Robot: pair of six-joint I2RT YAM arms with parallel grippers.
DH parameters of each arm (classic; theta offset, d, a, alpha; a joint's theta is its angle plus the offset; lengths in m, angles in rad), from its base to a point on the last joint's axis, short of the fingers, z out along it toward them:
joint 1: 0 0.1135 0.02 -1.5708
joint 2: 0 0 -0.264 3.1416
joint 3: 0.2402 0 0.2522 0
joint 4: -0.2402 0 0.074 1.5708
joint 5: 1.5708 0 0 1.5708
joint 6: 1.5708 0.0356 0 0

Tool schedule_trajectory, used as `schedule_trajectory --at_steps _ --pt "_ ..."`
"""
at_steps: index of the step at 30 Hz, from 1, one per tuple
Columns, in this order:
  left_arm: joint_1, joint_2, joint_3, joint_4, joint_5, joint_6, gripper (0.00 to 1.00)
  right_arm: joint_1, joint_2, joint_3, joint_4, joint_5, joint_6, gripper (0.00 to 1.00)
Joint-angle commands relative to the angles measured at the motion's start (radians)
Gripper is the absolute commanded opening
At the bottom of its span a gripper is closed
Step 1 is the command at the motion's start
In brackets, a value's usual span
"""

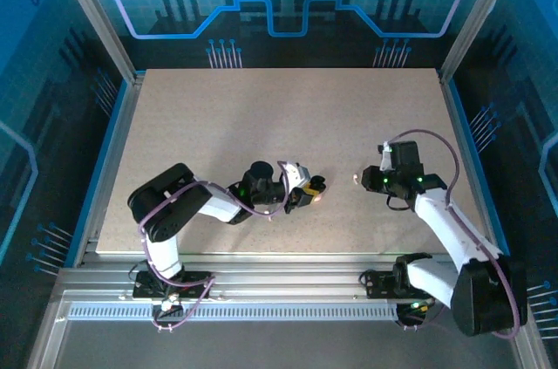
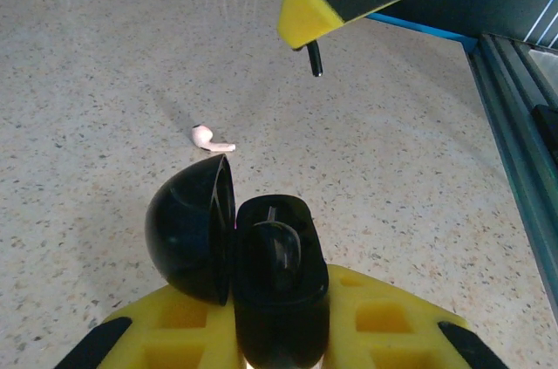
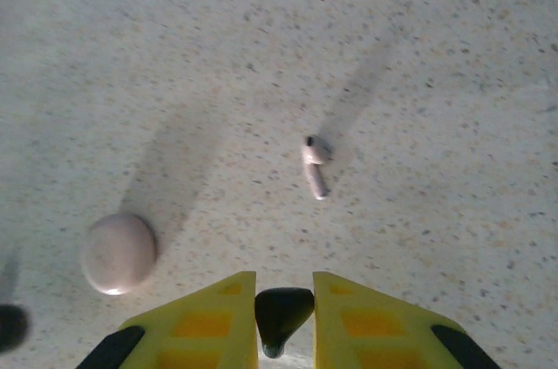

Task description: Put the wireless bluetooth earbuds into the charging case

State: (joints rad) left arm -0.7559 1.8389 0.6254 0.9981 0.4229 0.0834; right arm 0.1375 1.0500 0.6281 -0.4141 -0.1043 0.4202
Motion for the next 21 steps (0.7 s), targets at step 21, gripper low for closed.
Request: schedule_trajectory --at_steps 21 --pt "-0.025 0.088 0.039 0.237 -0.070 -0.099 0.15 0.284 -0.130 -0.092 0.388 -0.030 0.131 0.20"
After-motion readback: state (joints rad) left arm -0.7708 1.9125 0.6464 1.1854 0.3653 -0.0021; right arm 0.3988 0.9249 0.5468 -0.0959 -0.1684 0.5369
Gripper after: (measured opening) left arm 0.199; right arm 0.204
